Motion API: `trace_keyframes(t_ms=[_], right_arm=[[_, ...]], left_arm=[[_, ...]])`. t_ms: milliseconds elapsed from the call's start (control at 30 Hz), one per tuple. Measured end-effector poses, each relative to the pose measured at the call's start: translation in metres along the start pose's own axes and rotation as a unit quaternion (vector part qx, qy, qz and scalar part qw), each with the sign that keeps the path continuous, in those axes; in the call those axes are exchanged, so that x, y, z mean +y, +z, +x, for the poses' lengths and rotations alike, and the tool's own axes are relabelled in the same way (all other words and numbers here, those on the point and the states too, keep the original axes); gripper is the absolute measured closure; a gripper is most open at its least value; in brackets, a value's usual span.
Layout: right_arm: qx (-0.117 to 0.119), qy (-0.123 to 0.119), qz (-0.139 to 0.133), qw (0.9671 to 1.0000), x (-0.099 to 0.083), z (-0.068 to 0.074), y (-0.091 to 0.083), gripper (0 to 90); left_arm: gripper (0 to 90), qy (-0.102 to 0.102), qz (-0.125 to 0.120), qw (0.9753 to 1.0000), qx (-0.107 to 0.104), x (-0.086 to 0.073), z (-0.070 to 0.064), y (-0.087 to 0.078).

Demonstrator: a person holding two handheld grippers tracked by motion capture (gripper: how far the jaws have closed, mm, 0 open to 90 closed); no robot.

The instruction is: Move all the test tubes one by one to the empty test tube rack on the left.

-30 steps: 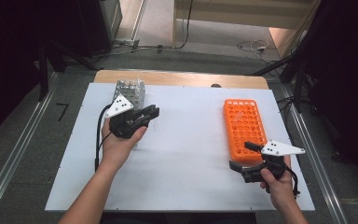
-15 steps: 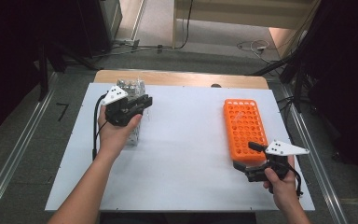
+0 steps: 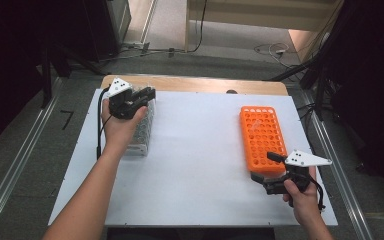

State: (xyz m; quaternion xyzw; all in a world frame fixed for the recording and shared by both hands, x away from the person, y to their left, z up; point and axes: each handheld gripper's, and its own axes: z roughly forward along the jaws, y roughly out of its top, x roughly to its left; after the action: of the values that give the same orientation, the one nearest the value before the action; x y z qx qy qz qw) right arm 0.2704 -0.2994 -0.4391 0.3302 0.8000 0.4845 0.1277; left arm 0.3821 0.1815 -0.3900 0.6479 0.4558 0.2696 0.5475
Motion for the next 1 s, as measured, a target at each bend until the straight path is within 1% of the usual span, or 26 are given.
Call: trace_keyframes(t_ms=[67,167,200,267,333,433,500,567,800,933,1000], right_arm=[[0.000,0.000,0.001,1.0000,0.000,0.000,0.000,2.7],[-0.001,0.002,0.001,1.0000,0.000,0.000,0.000,2.7],[-0.001,0.003,0.001,1.0000,0.000,-0.001,-0.001,2.7],[0.001,0.004,0.000,1.0000,0.000,-0.001,-0.001,2.7],[0.001,0.003,-0.001,1.0000,0.000,-0.001,-0.001,2.7],[0.001,0.004,0.000,1.0000,0.000,-0.001,-0.001,2.8],[0.001,0.004,-0.001,1.0000,0.000,-0.002,0.000,2.8],[0.001,0.008,-0.001,1.0000,0.000,-0.002,-0.001,2.8],[0.003,0.007,-0.002,1.0000,-0.001,-0.003,-0.001,2.8],[0.003,0.008,-0.003,1.0000,-0.001,-0.004,-0.001,2.8],[0.002,0.007,-0.003,1.0000,-0.001,-0.004,-0.001,2.8]], left_arm=[[74.6,0.000,0.001,1.0000,0.009,0.000,0.004,0.003],[74.5,-0.004,0.001,1.0000,0.003,0.000,0.010,0.008],[74.6,0.000,0.002,1.0000,0.009,0.001,0.012,0.010],[74.6,-0.001,0.001,0.9999,0.015,0.002,0.016,0.013],[74.6,0.003,0.004,0.9996,0.027,0.002,0.020,0.017],[74.6,0.003,0.003,0.9993,0.037,0.001,0.025,0.021],[74.5,0.000,-0.003,0.9992,0.040,0.000,0.028,0.023],[74.5,0.000,-0.004,0.9988,0.049,-0.001,0.030,0.026],[74.5,-0.004,-0.001,0.9981,0.061,-0.004,0.034,0.034],[74.5,-0.004,0.014,0.9975,0.069,-0.007,0.035,0.039],[74.5,-0.001,0.022,0.9968,0.077,-0.009,0.034,0.040]])
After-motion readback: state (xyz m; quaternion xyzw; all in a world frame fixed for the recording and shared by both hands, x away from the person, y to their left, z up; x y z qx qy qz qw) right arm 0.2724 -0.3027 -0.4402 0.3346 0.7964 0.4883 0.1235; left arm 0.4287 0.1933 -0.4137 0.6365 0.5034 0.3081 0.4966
